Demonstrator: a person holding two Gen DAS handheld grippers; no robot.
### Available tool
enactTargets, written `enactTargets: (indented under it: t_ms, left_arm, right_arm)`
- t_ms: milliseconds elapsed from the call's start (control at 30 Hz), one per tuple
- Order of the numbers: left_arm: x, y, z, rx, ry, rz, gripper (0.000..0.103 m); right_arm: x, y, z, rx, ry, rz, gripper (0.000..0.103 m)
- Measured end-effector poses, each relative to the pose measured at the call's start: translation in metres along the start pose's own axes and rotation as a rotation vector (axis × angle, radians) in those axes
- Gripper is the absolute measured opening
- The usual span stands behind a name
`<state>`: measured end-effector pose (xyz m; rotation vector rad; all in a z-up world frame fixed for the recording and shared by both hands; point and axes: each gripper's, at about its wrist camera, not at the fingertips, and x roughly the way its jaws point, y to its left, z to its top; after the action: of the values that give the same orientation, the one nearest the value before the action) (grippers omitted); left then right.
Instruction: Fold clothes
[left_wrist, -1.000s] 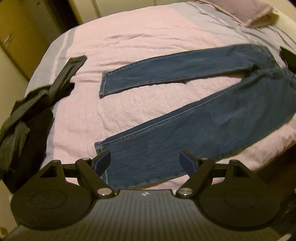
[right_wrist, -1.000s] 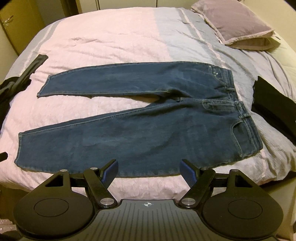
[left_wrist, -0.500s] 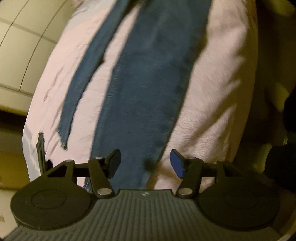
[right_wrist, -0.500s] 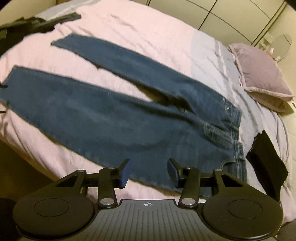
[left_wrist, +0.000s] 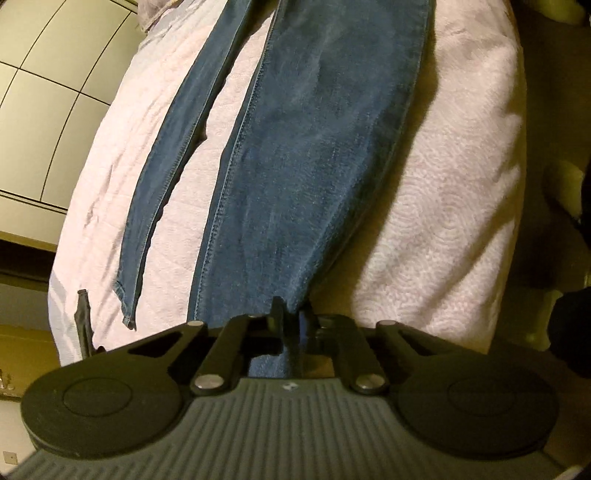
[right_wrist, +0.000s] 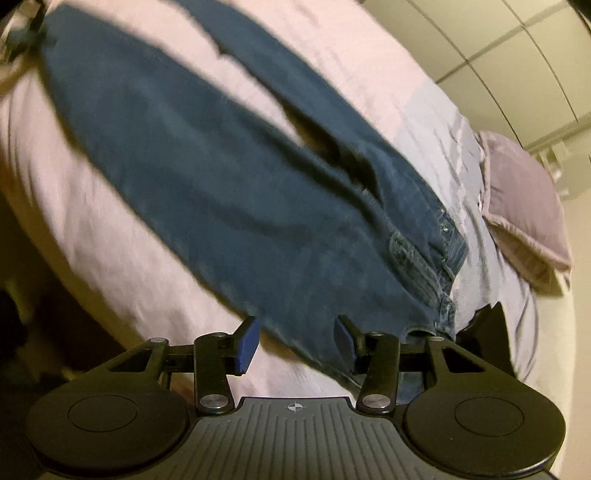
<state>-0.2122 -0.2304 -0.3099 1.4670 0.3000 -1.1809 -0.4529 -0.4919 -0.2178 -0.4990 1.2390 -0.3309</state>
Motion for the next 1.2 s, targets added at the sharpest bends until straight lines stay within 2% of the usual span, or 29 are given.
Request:
enactTargets:
  t_ms: [167, 300, 367, 533, 633, 767, 867, 967, 1200]
  left_arm:
    - [-0.003, 0.014, 0.005, -0.073, 0.027, -0.033, 0.007]
    - [-0.003, 0.020, 0.020, -0.153, 0.105, -0.027, 0.007]
    - [-0.001, 0.021, 0.028, -0.187, 0.153, -0.020, 0.006]
    - [0.003, 0.024, 0.042, -0.222, 0.249, -0.008, 0.006]
    - [0.004, 0.027, 0.048, -0.213, 0.288, -0.014, 0.006]
    - [0.003, 0.032, 0.056, -0.181, 0.329, -0.020, 0.006]
    - [0.003, 0.040, 0.066, -0.198, 0.380, -0.021, 0.006]
    - [0.003, 0.048, 0.081, -0.226, 0.437, -0.018, 0.006]
    - [0.000, 0.071, 0.121, -0.298, 0.548, 0.050, 0.005]
  right_arm:
    - [0.028, -0.001, -0.036, -0.085, 0.026, -0.066, 0.048]
    - [0.063, -0.005, -0.065, -0.164, 0.007, -0.063, 0.049]
    - [0.079, -0.006, -0.075, -0.234, -0.039, -0.071, 0.050]
    - [0.105, -0.004, -0.088, -0.353, -0.227, -0.081, 0.055]
    - [0.123, -0.006, -0.093, -0.403, -0.269, -0.085, 0.055]
    - [0.140, -0.035, -0.106, -0.311, -0.258, -0.162, 0.055]
    - [0.150, -0.058, -0.121, -0.227, -0.219, -0.246, 0.055]
    - [0.159, -0.081, -0.139, -0.141, -0.184, -0.277, 0.055]
    - [0.167, -0.103, -0.163, -0.096, -0.300, -0.242, 0.054]
